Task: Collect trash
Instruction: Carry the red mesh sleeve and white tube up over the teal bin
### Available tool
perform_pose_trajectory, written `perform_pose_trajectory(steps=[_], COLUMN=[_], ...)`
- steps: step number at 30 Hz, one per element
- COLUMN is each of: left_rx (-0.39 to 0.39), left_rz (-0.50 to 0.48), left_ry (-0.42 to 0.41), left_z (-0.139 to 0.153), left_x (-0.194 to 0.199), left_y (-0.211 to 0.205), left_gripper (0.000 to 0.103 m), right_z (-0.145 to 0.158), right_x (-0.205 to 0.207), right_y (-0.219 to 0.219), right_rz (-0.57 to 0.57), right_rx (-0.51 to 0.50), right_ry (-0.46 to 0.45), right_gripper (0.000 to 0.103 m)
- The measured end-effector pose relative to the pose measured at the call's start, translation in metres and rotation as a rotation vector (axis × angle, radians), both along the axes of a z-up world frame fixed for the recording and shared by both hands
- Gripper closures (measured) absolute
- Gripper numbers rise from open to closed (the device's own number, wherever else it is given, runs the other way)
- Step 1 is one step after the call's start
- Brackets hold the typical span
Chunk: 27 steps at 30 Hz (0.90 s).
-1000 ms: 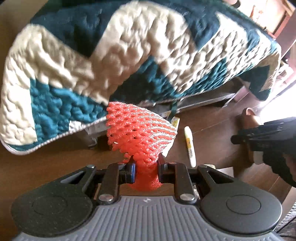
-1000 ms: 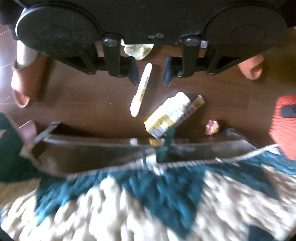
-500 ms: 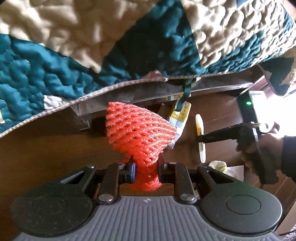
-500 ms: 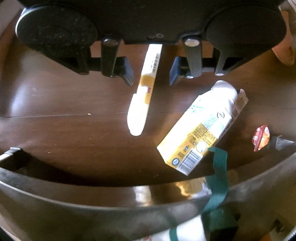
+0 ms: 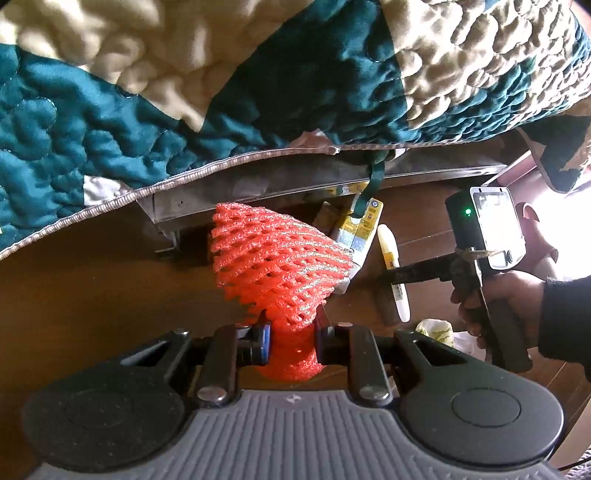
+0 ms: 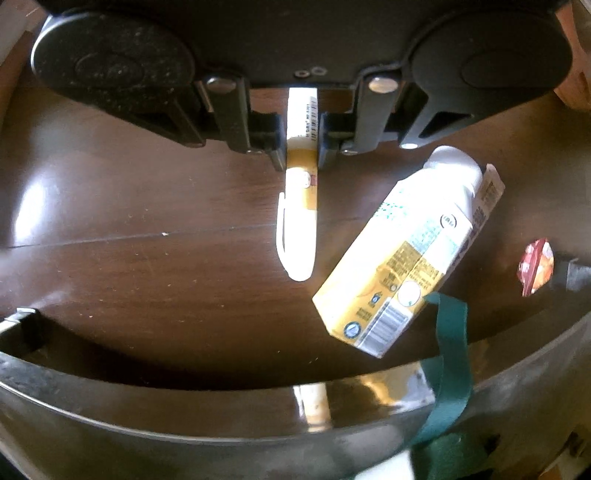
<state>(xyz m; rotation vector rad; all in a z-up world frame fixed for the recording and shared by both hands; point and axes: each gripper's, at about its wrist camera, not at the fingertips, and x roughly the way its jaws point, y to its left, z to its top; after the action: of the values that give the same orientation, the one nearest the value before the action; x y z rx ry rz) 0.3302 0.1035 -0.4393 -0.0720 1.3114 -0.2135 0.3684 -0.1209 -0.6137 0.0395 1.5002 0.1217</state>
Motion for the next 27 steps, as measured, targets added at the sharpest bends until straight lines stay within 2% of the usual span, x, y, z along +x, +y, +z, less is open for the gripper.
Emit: perform_pose_trajectory(steps=[7,10,13,18,22,27], left_rx=[-0.009,-0.012,-0.024,0.000,0.009,0.023], left_rz=[-0.011,-0.021,-0.062,-0.150,-0.155,-0.117], left_ry=[-0.023,-0.044,-0.074,-0.179,-0.238,-0.292], left_z=[0.007,0.016,0.035,0.090,0.141,0.206], left_x=[0.000,0.000,-0.003,-0.011,-0.018,-0.034], left_y=[0.000,0.000,-0.004,-0.013,-0.016,-0.018], left_gripper=[0.083,0.082,0.083,0.082,0.082,0.082], right_z=[0.055,0.092,0.144,0.236,0.302,0.382], right_x=[-0.023,-0.033,-0.041,-0.045,-0.058,-0.080], right_y=[0.002,0.004,0.002,-0.001,-0.001,0.007], right_rz=[0.035,0.055,0.093,0.133,0.154,0.197], right_rx=[0.014,0.026,0.034,0.049,0.063,0.091], right_ry=[-0.037,-0.056,-0.100,-0.182,-0.262,-0.364], right_gripper=[0.087,0.087,0.087,0.087,0.087,0.087])
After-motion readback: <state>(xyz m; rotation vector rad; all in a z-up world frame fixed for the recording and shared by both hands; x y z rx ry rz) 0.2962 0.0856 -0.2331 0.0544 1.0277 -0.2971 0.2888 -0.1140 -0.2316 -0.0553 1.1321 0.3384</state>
